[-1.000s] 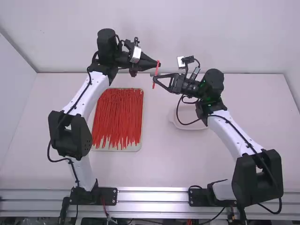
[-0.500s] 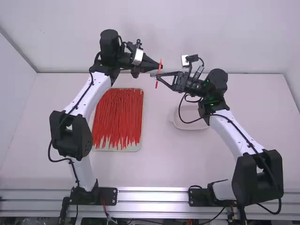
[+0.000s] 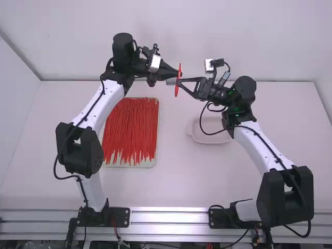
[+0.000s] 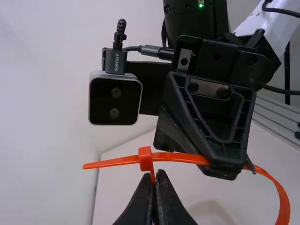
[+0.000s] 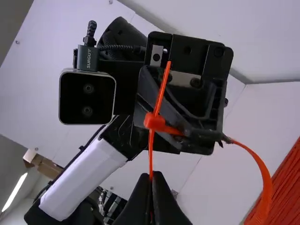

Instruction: Fasten the cable tie

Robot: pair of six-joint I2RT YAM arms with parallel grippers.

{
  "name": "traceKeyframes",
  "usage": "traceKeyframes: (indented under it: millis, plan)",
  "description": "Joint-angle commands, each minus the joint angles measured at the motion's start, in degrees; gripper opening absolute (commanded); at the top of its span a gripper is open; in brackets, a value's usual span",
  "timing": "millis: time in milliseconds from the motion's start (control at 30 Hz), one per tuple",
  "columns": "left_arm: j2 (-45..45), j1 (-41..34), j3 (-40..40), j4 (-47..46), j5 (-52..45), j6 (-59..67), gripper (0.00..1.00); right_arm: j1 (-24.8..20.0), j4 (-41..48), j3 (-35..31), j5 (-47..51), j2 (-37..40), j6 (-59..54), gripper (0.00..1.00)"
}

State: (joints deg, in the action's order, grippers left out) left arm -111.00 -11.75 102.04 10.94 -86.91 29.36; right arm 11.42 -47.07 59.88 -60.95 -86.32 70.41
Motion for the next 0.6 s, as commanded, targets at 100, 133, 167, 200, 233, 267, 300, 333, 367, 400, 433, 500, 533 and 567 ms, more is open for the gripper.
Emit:
traceKeyframes:
  millis: [100, 133, 167, 200, 233, 267, 300, 333, 367, 400, 433, 500, 533, 567]
  plan:
    - [0.2, -0.9, -0.5, 0.1, -2.8, 0.0, 0.02, -2.8, -0.5, -0.2, 3.6, -0.4, 1.4, 0.00]
    - [0.2, -1.1, -0.5, 0.1, -2.8, 0.0, 0.02, -2.9, -0.5, -0.2, 4.0, -0.4, 1.4, 0.00]
    - [0.2, -1.2, -0.5, 0.1, -2.8, 0.0, 0.02, -2.9, -0.5, -0.2, 4.0, -0.4, 1.4, 0.00]
    - [0.2, -1.6, -0.5, 0.1, -2.9, 0.0, 0.02, -2.7, -0.6, -0.2, 4.2, -0.4, 1.4, 0.00]
    - [0.2, -1.8, -0.5, 0.0, -2.9, 0.0, 0.02, -2.7, -0.6, -0.2, 4.5, -0.4, 1.4, 0.00]
    - [0.2, -1.8, -0.5, -0.1, -2.8, 0.0, 0.02, -2.8, -0.5, -0.2, 4.6, -0.4, 1.4, 0.00]
    - [0.2, -1.7, -0.5, -0.2, -2.8, 0.0, 0.02, -2.9, -0.5, -0.2, 4.7, -0.4, 1.4, 0.00]
    - [0.2, -1.7, -0.5, -0.1, -2.8, 0.0, 0.02, -3.2, -0.5, -0.2, 5.0, -0.4, 1.4, 0.00]
    - [0.2, -1.9, -0.5, -0.2, -2.8, 0.0, 0.02, -3.3, -0.5, -0.2, 5.3, -0.4, 1.5, 0.00]
    - [0.2, -1.9, -0.5, -0.2, -2.9, 0.0, 0.02, -3.2, -0.5, -0.2, 5.5, -0.4, 1.7, 0.00]
    - [0.2, -1.8, -0.5, -0.1, -2.8, 0.0, 0.02, -3.2, -0.6, -0.2, 5.8, -0.4, 1.8, 0.00]
    - [0.2, -1.9, -0.5, -0.2, -2.9, 0.0, 0.02, -3.1, -1.0, -0.2, 6.1, -0.4, 1.8, 0.00]
    - [0.2, -1.9, -0.5, -0.2, -2.8, 0.0, 0.02, -3.2, -1.2, -0.2, 6.1, -0.4, 1.8, 0.00]
    - [0.2, -1.8, -0.5, -0.4, -2.8, 0.0, 0.02, -3.3, -1.2, -0.2, 6.2, -0.4, 1.8, 0.00]
